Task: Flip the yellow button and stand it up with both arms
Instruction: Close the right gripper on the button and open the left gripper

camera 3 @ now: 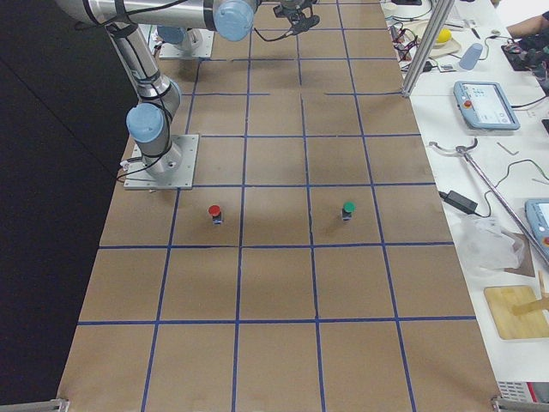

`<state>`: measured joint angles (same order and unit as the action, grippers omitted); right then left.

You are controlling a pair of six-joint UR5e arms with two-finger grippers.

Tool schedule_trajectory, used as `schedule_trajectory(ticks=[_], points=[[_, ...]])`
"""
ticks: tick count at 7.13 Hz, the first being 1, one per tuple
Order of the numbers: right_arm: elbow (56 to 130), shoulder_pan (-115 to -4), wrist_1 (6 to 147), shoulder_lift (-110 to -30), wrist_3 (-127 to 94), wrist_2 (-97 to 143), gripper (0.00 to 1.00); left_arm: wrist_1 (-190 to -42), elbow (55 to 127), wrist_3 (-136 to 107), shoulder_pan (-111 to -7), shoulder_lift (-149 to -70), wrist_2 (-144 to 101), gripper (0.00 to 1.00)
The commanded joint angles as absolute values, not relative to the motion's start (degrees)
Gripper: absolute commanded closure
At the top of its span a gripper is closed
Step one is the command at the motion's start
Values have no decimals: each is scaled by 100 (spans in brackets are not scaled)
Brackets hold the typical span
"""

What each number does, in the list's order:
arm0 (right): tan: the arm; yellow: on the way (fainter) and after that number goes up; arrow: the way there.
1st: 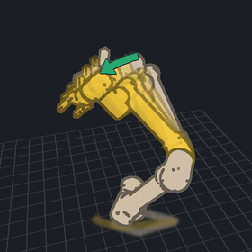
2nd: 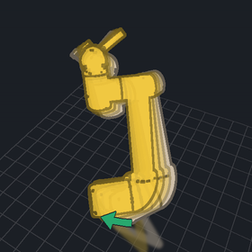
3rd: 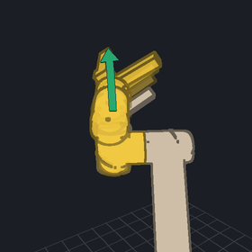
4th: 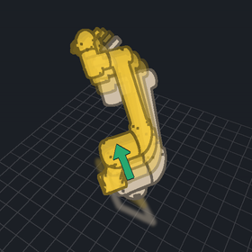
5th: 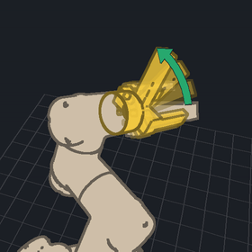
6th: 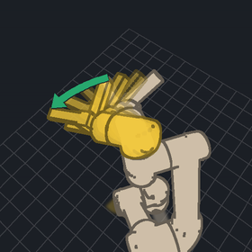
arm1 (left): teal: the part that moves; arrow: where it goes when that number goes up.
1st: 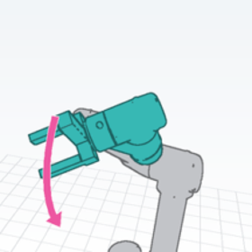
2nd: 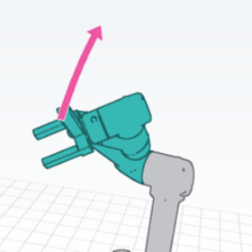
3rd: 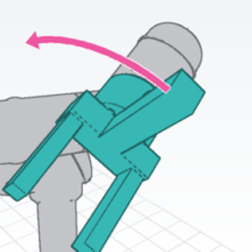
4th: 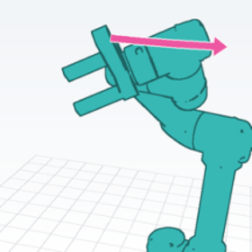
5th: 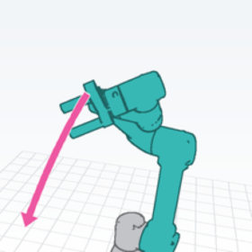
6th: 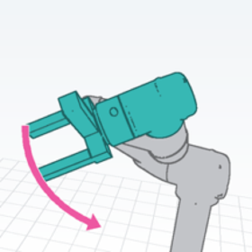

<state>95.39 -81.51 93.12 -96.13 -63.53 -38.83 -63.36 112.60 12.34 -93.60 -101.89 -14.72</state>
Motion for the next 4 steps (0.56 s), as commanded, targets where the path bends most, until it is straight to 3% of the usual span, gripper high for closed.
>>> schedule_trajectory(ticks=[1, 4], points=[[9510, -8121, 9395, -9589, -6276, -3937, 73, -6250, 11024, 636, -9343, -10117, -658, 1], [9431, -7604, 9317, -9589, -4709, -4725, 73, -5301, 10275, -1656, -9360, -10003, 1895, 1]])
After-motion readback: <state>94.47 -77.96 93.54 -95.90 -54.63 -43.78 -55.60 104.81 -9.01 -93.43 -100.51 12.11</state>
